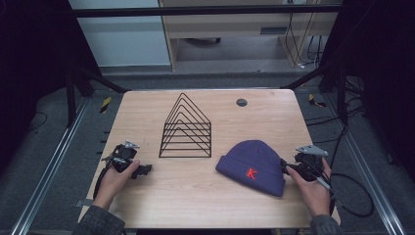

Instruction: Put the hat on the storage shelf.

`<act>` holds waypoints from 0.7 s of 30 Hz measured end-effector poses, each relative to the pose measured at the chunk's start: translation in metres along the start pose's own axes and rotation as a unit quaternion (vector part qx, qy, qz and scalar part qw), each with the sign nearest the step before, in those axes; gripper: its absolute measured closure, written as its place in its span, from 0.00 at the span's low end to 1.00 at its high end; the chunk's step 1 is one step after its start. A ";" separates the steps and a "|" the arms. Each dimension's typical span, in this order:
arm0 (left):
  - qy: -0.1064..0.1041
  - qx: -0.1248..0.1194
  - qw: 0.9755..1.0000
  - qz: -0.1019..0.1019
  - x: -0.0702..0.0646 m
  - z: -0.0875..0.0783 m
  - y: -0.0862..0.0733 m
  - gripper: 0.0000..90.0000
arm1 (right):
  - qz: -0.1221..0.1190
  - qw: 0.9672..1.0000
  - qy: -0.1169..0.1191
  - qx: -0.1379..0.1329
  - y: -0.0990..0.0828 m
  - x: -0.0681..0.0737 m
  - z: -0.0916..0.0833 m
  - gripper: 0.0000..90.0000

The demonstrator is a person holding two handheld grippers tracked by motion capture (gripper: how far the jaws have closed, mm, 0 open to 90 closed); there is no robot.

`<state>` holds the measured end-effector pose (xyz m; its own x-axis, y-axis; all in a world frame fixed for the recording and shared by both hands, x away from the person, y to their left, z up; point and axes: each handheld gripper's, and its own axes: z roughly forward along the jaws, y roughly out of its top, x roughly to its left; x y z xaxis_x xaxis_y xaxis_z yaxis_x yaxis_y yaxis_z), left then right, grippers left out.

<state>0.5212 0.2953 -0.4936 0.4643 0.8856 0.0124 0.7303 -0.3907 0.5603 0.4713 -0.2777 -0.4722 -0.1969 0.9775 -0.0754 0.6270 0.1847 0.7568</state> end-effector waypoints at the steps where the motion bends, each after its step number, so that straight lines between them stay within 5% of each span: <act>1: -0.001 -0.001 1.000 0.001 0.000 0.000 0.000 0.00 | -0.014 1.000 0.016 0.009 0.011 0.004 0.000 0.12; 7: -0.002 0.002 1.000 0.006 0.000 -0.001 -0.001 0.00 | -0.032 0.997 0.061 0.035 0.046 0.016 0.005 0.12; 12: -0.003 0.004 1.000 0.007 0.000 -0.001 -0.001 0.00 | -0.052 0.992 0.096 0.067 0.077 0.030 0.023 0.29; 21: -0.004 0.004 1.000 0.008 0.001 -0.001 -0.001 0.00 | -0.064 0.988 0.109 0.094 0.093 0.044 0.053 0.43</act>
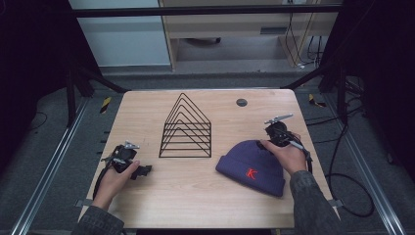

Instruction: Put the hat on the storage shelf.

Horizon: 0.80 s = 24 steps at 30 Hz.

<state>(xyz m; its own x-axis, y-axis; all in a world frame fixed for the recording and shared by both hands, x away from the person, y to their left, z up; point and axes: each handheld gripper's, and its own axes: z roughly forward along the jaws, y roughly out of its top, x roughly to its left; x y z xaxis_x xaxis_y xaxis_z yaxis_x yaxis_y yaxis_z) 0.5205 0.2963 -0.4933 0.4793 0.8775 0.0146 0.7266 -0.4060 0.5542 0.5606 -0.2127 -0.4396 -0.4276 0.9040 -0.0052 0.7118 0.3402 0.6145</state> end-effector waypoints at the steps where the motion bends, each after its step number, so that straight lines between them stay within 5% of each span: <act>1: 0.000 0.001 1.000 0.001 0.000 0.000 0.000 0.00 | 0.004 1.000 0.002 0.008 0.001 0.001 0.009 0.45; 17: -0.001 0.001 1.000 -0.002 -0.001 0.000 0.000 0.00 | 0.048 0.998 0.019 0.029 -0.012 -0.005 0.037 0.44; 24: -0.001 0.000 1.000 -0.002 -0.001 0.000 0.000 0.00 | 0.048 0.998 0.026 0.032 -0.013 -0.004 0.039 0.54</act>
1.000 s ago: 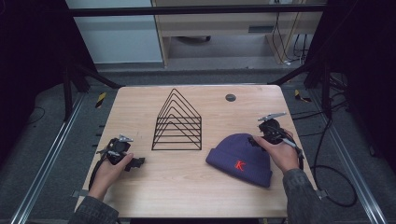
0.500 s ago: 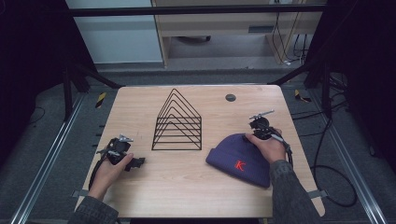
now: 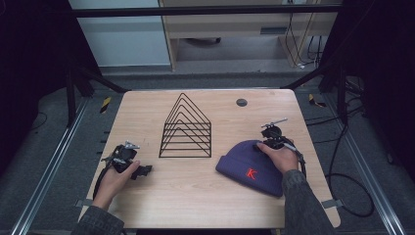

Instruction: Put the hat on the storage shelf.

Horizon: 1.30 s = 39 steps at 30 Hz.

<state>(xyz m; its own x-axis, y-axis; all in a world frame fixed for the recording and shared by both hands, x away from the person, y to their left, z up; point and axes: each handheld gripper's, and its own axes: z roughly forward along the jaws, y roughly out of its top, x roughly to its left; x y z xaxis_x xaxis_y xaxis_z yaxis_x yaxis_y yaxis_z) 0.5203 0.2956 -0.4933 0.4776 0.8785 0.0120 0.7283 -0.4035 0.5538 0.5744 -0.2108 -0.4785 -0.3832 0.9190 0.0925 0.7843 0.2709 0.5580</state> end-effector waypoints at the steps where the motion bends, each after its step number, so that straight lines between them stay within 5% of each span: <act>1: 0.000 0.000 1.000 0.000 0.000 0.000 0.000 0.00 | 0.000 1.000 0.004 0.000 0.000 0.000 0.000 0.59; 12: 0.000 -0.001 1.000 0.001 -0.001 0.000 0.000 0.00 | -0.003 1.000 0.027 -0.008 -0.003 -0.003 -0.004 0.82; 22: -0.001 -0.001 1.000 0.001 -0.001 0.000 0.000 0.00 | -0.026 0.999 0.032 -0.017 -0.004 0.003 -0.015 0.87; 33: -0.002 0.005 1.000 0.008 0.001 0.000 0.002 0.00 | -0.073 0.993 0.042 -0.084 -0.009 0.023 -0.066 0.88; 39: 0.010 -0.013 1.000 0.018 0.001 -0.004 0.004 0.04 | -0.097 0.986 0.052 -0.123 -0.016 0.040 -0.099 0.88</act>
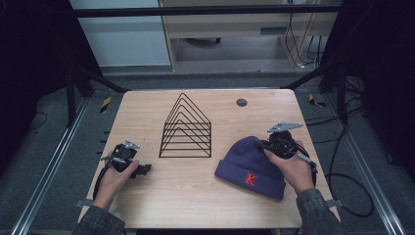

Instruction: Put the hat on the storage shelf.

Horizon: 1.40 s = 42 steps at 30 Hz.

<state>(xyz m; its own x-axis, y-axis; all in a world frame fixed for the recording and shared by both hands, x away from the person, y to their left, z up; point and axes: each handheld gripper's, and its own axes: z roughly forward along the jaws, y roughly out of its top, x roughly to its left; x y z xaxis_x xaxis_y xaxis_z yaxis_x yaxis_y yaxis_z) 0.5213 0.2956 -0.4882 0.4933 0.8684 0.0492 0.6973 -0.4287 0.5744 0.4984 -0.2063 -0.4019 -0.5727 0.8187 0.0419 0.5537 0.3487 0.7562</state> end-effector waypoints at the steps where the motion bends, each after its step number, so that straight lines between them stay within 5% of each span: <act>1: -0.003 -0.008 1.000 -0.003 0.000 0.000 0.001 0.04 | -0.004 1.000 0.002 -0.006 0.001 0.004 -0.005 0.88; 12: -0.001 -0.052 0.999 0.004 -0.001 -0.010 0.006 0.05 | -0.035 0.998 0.024 -0.051 0.013 0.031 -0.044 0.88; 42: -0.006 -0.064 0.998 0.010 -0.003 -0.016 0.007 0.06 | -0.052 0.995 0.036 -0.074 0.083 0.038 -0.066 0.88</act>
<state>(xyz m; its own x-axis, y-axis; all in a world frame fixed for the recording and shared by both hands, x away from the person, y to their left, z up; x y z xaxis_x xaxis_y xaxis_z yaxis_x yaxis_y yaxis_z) 0.5167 0.2937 -0.4714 0.5129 0.8568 0.0526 0.6152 -0.4096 0.6736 0.4826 -0.1759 -0.2941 -0.6674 0.7447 0.0006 0.3963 0.3545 0.8469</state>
